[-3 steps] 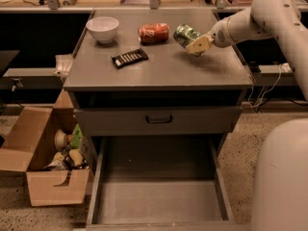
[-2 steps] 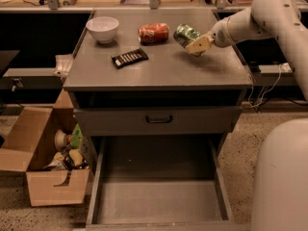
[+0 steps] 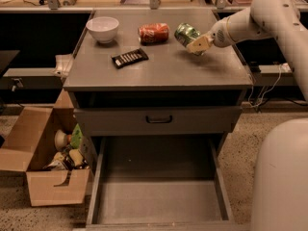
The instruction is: Pick green can from middle drawer and place on counter
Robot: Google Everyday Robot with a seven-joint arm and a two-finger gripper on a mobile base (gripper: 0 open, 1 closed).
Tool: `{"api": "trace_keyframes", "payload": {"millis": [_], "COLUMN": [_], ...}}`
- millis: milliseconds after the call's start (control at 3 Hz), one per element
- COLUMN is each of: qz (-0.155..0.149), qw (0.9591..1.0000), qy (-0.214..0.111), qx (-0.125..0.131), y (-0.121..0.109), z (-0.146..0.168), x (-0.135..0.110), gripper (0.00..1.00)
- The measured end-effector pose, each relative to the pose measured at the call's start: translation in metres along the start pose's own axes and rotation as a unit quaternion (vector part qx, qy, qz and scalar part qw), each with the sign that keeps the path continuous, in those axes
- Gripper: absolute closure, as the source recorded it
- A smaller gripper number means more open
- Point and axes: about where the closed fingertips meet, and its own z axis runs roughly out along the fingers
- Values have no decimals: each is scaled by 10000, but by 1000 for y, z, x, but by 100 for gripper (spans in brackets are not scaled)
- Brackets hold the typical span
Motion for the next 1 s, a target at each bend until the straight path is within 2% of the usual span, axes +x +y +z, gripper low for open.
{"api": "trace_keyframes", "payload": {"millis": [333, 1000], "qz": [0, 0], "qw": [10000, 10000], "qy": [0, 0], "qx": [0, -1], "y": [0, 0], "z": [0, 0], "x": [0, 0], "gripper": [4, 0]}}
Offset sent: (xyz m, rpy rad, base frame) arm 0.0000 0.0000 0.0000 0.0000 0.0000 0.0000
